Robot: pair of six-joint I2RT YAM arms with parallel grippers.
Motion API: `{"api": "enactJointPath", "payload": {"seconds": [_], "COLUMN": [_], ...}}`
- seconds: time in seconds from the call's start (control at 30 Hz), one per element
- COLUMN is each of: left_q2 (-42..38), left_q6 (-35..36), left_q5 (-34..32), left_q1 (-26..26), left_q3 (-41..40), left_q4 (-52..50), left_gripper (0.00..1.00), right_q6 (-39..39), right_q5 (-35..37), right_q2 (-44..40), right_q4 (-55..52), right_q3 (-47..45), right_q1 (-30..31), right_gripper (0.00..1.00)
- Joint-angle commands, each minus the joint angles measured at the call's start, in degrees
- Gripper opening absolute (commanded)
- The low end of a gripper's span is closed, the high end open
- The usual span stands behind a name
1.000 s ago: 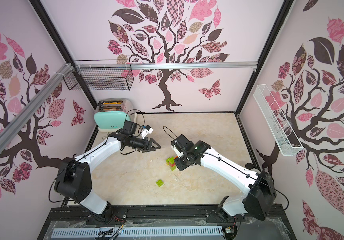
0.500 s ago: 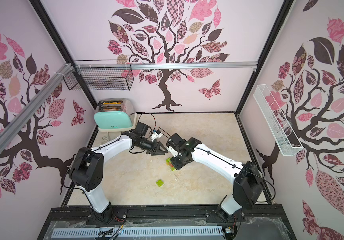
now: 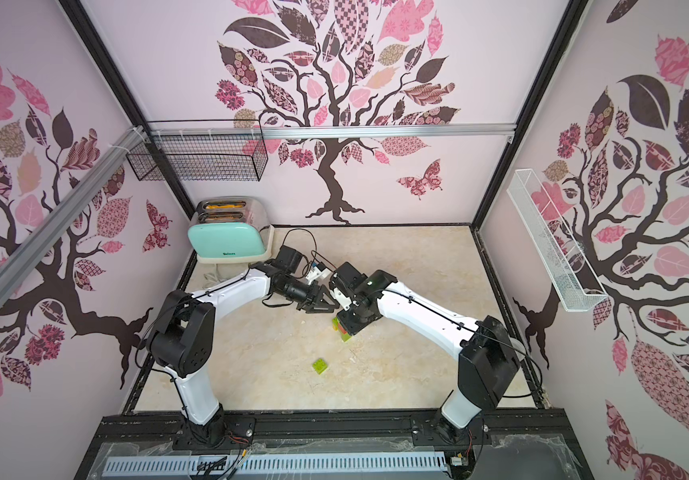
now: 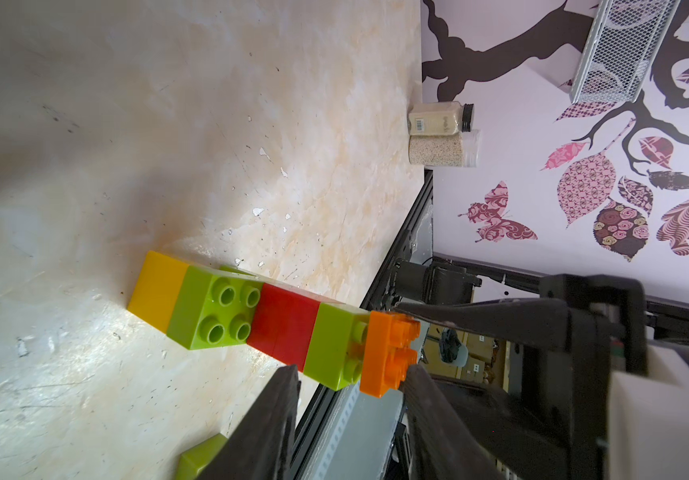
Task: Assemble a giraffe with lego
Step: Assemble the lego brick with the lego brick.
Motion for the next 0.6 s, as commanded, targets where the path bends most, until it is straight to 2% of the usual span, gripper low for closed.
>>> {"api": "enactJointPath", "payload": {"seconds": [0.0, 0.57], "left_q2": [1.3, 2.5], "left_q6": [1.2, 0.7], "left_q5": [1.3, 1.2], "left_q1": [-0.7, -1.1], "left_q3": [1.0, 0.3], "left_q4": [0.0, 0.3], "left_gripper": [0.48, 0.48], "right_q6": [0.6, 2.2], "right_q5": [-0.6, 0.3], "right_q2": [1.1, 2.1], "right_q4": [-1.6, -3.3], "right_q3": [2.0, 4.6], "right_q1": [0.1, 0.7], "right_gripper": [0.15, 0.15]}}
